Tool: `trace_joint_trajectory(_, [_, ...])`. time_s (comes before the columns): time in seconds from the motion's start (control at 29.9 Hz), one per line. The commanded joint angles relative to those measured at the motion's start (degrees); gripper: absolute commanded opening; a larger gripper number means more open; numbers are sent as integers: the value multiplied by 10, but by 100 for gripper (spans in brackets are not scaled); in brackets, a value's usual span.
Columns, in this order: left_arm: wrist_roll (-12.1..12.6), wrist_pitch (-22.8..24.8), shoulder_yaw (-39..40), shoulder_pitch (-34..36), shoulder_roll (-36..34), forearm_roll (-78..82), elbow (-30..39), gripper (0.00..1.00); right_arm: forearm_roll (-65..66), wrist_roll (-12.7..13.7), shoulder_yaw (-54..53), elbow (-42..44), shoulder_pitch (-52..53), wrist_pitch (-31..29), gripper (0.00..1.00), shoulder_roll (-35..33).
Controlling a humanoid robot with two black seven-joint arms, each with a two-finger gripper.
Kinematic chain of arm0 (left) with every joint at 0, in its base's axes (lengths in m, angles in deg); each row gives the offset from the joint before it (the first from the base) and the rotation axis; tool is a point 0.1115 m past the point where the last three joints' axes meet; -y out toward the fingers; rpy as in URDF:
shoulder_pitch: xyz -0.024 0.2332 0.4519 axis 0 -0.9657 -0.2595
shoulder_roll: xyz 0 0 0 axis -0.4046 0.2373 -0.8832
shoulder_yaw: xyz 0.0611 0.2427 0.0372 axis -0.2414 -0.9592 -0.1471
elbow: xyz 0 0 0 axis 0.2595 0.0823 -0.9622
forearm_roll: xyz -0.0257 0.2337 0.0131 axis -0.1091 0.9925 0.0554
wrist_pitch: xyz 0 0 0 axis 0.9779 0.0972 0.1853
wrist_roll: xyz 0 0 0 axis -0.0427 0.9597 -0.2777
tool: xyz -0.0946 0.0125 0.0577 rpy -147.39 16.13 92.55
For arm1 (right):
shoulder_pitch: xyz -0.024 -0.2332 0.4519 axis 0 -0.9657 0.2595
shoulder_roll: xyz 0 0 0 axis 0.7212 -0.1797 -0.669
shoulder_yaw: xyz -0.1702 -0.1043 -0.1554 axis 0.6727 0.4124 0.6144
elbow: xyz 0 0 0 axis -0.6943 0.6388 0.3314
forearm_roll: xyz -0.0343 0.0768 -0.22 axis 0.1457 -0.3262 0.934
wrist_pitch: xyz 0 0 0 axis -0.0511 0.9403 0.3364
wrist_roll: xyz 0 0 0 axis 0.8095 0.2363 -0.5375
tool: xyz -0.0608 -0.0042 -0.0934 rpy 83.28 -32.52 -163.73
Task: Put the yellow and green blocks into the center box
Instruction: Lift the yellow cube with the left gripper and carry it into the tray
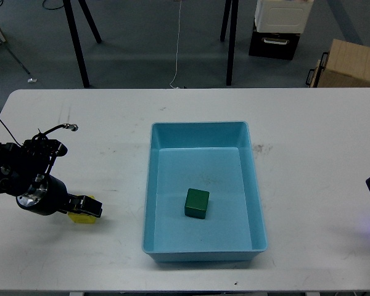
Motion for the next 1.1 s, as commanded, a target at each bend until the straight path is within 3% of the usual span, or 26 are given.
trace_joint_trajectory(0.0, [5,-6,4,-1,-1,39,1,22,1,0,0,0,-1,0,100,0])
trace_joint_trajectory(0.03, [8,-9,4,-1,-1,46,1,11,1,1,0,0,-1,0,100,0])
trace_joint_trajectory(0.13, [12,-28,5,-1,-1,49,4,0,3,1,0,1,-3,0,100,0])
trace_joint_trajectory(0.33, [11,-14,51,31,-23,46,21,0,12,1,-1,3,-3,0,100,0])
trace_joint_trajectory(0.5, [5,8,57,163,-9,-13,51,0,12,1,-3,3,-4,0,100,0])
trace_joint_trajectory(0.6, [2,8,54,242,61,-85,48,0,12,1,-3,3,-5,0,100,-1])
trace_joint_trajectory(0.7, [0,8,50,278,157,-105,41,0,12,1,-4,3,-6,0,100,-1])
trace_joint_trajectory(0.94, [-4,8,23,256,321,-107,4,0,12,0,-4,3,-8,0,100,0])
trace_joint_trajectory(1.0, [-6,8,21,245,341,-107,3,4,12,0,-4,3,-8,0,100,0])
trace_joint_trajectory(1.07, [-6,8,11,230,357,-107,-12,14,12,0,-3,3,-9,0,100,0])
